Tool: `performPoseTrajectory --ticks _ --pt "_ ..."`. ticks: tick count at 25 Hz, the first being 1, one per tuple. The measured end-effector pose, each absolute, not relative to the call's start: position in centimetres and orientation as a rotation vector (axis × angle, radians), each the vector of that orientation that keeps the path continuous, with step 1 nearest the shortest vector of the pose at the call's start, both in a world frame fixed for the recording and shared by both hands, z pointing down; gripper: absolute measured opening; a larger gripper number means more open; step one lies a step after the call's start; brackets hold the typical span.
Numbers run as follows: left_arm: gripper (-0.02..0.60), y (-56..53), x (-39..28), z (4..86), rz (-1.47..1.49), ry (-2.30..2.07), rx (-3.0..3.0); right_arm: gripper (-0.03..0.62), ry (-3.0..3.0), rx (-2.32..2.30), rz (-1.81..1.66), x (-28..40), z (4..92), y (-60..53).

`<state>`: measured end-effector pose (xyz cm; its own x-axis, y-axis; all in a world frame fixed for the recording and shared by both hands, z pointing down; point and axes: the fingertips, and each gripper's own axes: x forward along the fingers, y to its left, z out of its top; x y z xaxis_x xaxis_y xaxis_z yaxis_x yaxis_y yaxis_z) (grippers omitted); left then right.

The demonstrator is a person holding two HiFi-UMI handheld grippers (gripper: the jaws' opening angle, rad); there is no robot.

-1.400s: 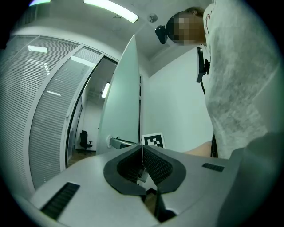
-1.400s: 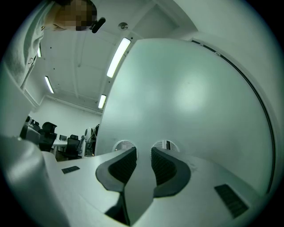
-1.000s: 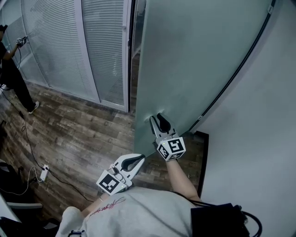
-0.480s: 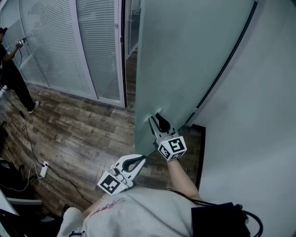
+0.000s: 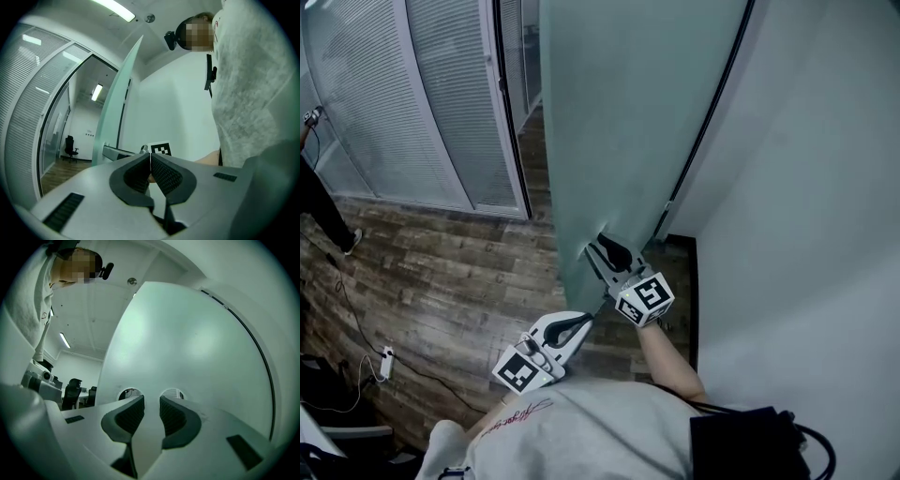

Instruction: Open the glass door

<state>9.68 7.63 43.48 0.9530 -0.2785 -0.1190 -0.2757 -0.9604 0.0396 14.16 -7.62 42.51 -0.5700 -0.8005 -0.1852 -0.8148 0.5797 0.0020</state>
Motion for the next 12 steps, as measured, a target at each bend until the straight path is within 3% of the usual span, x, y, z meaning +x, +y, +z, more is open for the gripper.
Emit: performPoseTrajectory --ticks 12 --pt "0.018 12.8 12.5 41.8 -0.204 0.069 3.137 0.112 2.65 -1.301 0.134 17.7 41.3 -2.2"
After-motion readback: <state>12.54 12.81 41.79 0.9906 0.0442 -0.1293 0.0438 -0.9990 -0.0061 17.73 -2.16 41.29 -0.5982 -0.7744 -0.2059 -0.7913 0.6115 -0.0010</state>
